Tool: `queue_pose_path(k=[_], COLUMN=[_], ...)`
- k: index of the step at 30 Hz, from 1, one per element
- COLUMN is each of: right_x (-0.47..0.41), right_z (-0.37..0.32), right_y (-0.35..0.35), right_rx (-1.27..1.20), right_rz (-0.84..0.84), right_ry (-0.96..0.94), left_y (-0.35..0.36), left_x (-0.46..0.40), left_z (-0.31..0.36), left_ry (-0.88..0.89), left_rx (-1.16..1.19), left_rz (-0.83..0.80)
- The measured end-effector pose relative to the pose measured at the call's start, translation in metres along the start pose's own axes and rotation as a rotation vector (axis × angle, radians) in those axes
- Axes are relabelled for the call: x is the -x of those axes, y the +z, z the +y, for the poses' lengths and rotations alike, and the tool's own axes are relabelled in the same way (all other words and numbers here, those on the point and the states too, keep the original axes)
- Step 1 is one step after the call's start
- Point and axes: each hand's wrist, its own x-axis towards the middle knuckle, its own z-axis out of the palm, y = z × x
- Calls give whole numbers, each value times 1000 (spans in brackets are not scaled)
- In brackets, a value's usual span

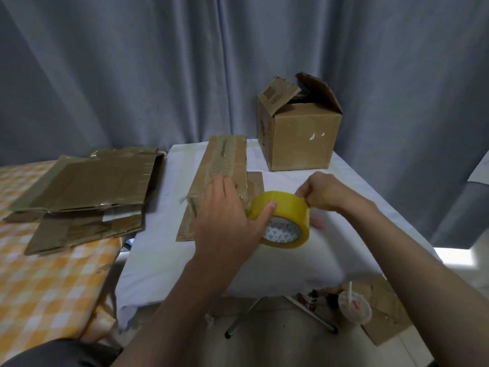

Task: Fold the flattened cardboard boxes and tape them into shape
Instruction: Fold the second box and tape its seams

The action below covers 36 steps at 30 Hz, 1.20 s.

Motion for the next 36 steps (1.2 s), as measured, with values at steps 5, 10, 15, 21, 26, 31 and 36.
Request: queue_pose_path(k=[5,10,15,21,26,31,36], right_x=[19,21,21,24,34,52,70], right_z=[-38,-52,-54,-50,-38,-33,-35], right_y=[0,7,6,1,-3,1,8], right_rx=[-486,-453,-440,-467,-550,-677,-748], right_rz=[-77,-204,-165,-120,-94,-12,61], right_ry=[-133,-97,-101,-118,-72,-53,-103], left_y=[1,0,-5,-13,-13,-21,-25], left_x=[1,1,-11,-43,-42,-47,-40], left_z=[1,0,-4,-8,-8,-4,13], left_ry=[13,20,30,-17,-24,11,233], left_rx=[5,-4,-67,-146,-163,-78,-25], left_rz=[5,15,28,-136,-187,-196,-245])
